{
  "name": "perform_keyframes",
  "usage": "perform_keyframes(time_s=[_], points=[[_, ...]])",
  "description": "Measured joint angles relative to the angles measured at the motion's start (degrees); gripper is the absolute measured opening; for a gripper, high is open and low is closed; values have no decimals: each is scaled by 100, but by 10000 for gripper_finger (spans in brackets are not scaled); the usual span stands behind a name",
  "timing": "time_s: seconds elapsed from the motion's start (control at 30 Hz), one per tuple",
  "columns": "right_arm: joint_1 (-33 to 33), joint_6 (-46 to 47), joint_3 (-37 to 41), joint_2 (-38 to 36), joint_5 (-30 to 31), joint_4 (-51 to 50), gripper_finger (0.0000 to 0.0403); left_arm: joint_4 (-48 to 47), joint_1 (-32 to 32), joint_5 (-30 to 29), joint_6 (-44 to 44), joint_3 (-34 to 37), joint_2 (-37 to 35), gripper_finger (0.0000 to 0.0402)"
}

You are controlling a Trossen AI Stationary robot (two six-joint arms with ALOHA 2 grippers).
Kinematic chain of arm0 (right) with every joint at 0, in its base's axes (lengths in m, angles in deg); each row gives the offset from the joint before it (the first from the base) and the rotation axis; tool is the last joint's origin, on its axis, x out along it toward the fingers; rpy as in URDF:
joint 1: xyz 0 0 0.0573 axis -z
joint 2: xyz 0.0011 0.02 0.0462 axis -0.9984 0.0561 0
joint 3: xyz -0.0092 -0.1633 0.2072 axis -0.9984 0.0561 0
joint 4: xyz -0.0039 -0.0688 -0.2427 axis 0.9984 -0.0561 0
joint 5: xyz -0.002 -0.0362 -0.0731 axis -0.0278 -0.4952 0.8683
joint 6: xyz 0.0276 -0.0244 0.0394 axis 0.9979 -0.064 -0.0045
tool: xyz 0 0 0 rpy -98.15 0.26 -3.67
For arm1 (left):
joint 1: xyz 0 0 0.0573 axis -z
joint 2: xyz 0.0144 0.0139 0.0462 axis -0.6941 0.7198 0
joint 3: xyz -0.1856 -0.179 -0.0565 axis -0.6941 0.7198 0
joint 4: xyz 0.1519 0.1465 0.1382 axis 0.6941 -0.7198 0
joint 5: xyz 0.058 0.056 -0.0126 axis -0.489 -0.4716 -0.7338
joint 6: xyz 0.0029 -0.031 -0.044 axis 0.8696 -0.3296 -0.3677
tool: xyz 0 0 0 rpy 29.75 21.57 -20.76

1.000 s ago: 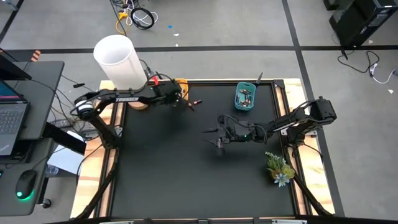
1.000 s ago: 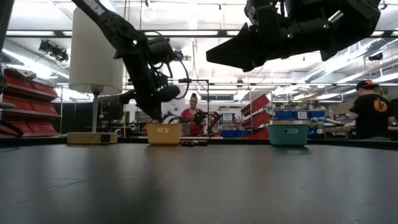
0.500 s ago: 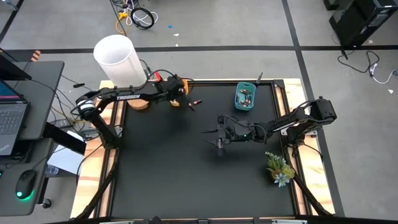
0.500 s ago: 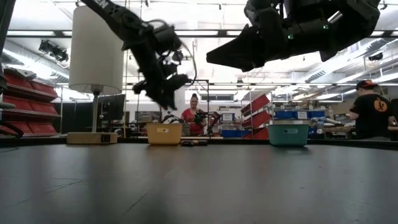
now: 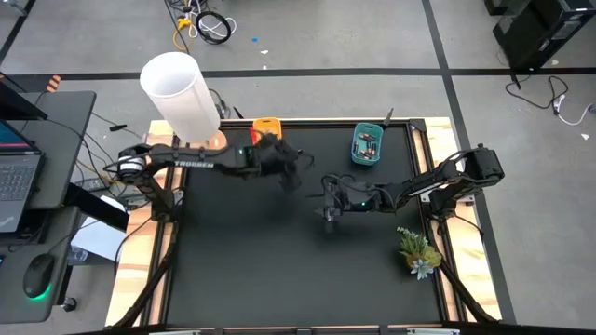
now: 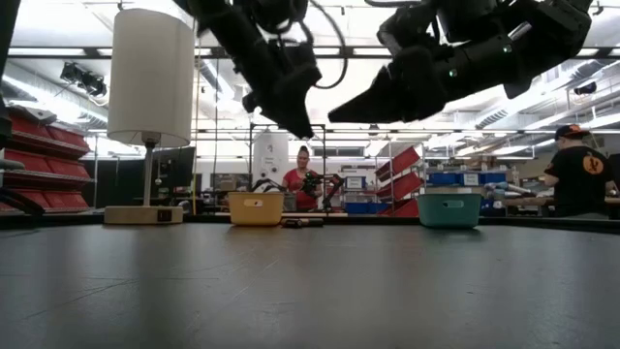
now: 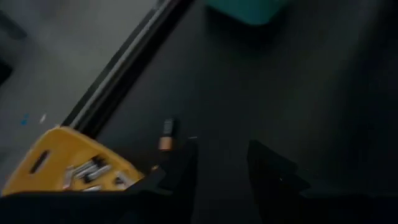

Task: Sort batteries
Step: Put the black battery into the blue bin

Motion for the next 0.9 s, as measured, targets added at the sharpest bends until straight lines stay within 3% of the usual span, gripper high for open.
perform_keyframes(time_s=[0.23,0.37,0.53,0.63,0.77,0.9], points=[[77,320,0,11,911,-612,157,-342,805,-163,-838,0,0,131],[69,467,2,16,1298,-605,151,-523,1366,-580,-608,43,0,109],[143,509,7,16,1311,-561,150,-364,1892,-629,-148,390,-47,91],[331,566,174,176,1314,104,150,48,2032,-654,24,792,-179,87],[699,581,185,844,1111,1082,149,680,2080,-598,302,1489,-600,85],[1016,733,-335,1745,609,1442,158,1442,2002,-617,522,2313,-1314,85]])
